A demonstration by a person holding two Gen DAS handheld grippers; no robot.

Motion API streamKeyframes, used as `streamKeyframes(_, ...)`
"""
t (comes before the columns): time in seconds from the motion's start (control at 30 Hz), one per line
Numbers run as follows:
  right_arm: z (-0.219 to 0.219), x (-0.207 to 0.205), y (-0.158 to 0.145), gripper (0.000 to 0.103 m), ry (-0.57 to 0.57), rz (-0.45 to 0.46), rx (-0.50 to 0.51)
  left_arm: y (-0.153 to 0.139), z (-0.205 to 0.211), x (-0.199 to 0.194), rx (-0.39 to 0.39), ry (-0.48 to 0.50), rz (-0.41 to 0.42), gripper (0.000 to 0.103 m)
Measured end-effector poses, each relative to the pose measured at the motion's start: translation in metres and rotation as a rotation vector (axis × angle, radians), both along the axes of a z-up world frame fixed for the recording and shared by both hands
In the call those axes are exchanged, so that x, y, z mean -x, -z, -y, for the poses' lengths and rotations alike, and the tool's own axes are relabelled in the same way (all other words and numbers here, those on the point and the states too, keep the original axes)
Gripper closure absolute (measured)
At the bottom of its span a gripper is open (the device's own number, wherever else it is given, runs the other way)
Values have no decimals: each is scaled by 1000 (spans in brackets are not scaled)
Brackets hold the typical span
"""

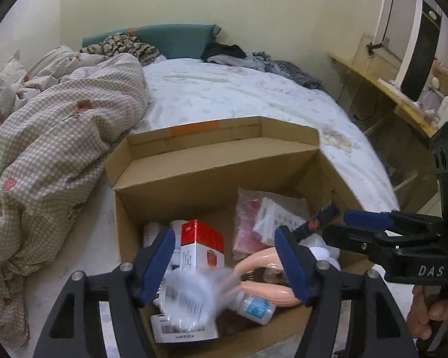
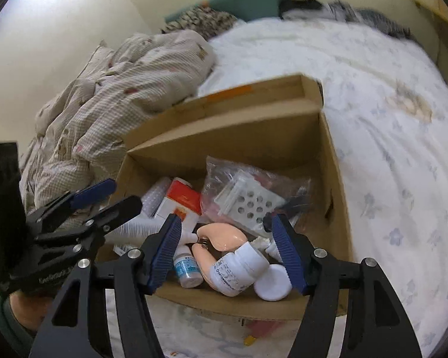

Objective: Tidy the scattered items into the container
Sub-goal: 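Lower the lighter and white bottle into the box, open both grippers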

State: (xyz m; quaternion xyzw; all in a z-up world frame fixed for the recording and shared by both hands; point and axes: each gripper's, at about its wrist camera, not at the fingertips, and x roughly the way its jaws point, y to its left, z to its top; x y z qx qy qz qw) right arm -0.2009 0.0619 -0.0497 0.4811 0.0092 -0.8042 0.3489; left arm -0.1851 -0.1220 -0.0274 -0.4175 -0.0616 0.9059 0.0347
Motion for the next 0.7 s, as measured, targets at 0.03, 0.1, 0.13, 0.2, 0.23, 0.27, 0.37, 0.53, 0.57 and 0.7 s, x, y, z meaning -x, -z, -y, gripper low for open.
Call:
streamKeyframes(0.03, 1, -3, -2, 35, -11, -3, -1, -1, 0, -1, -6, 2, -2, 33)
streamKeyframes(0.1, -3, -11, -7, 35, -20, -14, -6, -2, 1, -3, -2, 2, -4, 33)
streamKeyframes(0.13, -5, -15, -10, 35, -23, -21, -8, -2, 2, -4, -1, 3, -2, 33)
streamKeyframes(0.2, -14, -23, -16, 35, -15, -8, 11, -4, 3, -5, 0, -1, 3, 33)
streamKeyframes(0.23, -19, -28, -18, 35, -4, 4, 22, -4, 4, -6, -5, -2, 4, 33)
streamKeyframes(0.27, -26, -33, -19, 35, 11, 23, 34, -5, 5, -6, -12, -1, 5, 33)
streamKeyframes(0.37, -45, -49, -19, 35, 44, 75, 51, -8, 6, -8, -41, 4, 16, 33)
streamKeyframes(0.53, -75, -80, -8, 35, 92, 164, 47, -13, 6, -16, -80, -1, 22, 33)
streamKeyframes(0.57, -79, -86, -5, 35, 101, 174, 48, -15, 6, -17, -83, -1, 17, 33)
streamKeyframes(0.7, -98, -109, 10, 35, 156, 221, 40, -21, 6, -23, -87, -8, -3, 33)
